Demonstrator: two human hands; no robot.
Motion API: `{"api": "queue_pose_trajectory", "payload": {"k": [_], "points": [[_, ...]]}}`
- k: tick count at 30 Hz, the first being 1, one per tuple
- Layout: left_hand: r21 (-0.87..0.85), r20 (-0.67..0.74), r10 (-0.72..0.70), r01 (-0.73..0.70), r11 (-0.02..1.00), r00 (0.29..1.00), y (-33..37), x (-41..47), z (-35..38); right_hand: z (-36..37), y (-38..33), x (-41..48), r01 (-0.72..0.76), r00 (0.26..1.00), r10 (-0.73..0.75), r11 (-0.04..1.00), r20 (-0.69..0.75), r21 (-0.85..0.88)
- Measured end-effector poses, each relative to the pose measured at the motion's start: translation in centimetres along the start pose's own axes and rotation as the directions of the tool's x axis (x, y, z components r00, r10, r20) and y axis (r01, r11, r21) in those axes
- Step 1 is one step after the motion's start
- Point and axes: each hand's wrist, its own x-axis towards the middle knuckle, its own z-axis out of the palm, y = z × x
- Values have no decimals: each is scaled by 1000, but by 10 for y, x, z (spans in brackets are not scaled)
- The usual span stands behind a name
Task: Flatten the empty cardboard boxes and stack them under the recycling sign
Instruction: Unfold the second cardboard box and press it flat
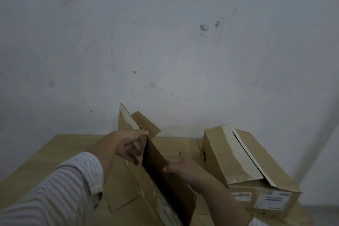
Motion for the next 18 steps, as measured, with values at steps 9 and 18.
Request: {"api": "queue_pose_trajectory", "payload": {"k": [9, 18], "points": [[-91, -105, 34, -44, 995, 994, 13, -13, 30, 14, -4, -3, 90, 996, -90, 993, -3, -74], [-329, -227, 188, -257, 909, 956, -1, -24, 42, 29, 3, 4, 78, 986, -76, 997, -146, 4]]}}
